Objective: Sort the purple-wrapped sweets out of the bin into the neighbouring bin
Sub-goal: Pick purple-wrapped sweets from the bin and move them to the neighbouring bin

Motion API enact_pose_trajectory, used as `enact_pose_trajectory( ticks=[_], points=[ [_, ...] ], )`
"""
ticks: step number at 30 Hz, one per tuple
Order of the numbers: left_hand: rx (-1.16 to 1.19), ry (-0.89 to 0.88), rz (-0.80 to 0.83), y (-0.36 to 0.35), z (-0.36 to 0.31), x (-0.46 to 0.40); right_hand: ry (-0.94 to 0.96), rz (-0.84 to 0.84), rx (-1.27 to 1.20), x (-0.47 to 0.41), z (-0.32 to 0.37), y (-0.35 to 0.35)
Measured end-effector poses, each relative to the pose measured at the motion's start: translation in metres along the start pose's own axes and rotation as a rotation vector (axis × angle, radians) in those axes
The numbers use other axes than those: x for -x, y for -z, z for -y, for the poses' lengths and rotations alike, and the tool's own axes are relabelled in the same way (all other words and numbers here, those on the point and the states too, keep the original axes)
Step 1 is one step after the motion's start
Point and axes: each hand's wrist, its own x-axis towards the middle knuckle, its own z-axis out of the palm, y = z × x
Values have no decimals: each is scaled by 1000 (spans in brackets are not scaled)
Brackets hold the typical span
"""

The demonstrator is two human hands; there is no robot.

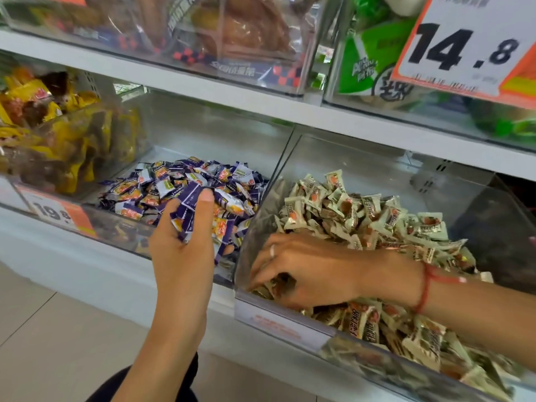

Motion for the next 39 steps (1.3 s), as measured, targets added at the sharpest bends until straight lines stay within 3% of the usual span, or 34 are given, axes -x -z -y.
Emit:
enact_pose_trajectory(
  ticks=[2,5,9,18,25,31,39],
  points=[
    [-5,2,6,0,1,0,22,33,71,-10,-1,-11],
    [-9,18,2,1,0,0,33,-55,219,-10,-4,-24],
    [-5,29,-2,-1,1,0,7,-102,199,-8,-2,-29],
    [12,-11,40,2,3,-1,-302,-272,-245,40,-19,8],
    [21,-14,58,0,2,1,-367,-614,-984,53,-8,11],
    [-71,-19,63,-2,1,1,-285,-857,-855,22,21,26],
    [3,-60,91,-3,-10,-10,-221,-835,-530,-30,47,48]
  ],
)
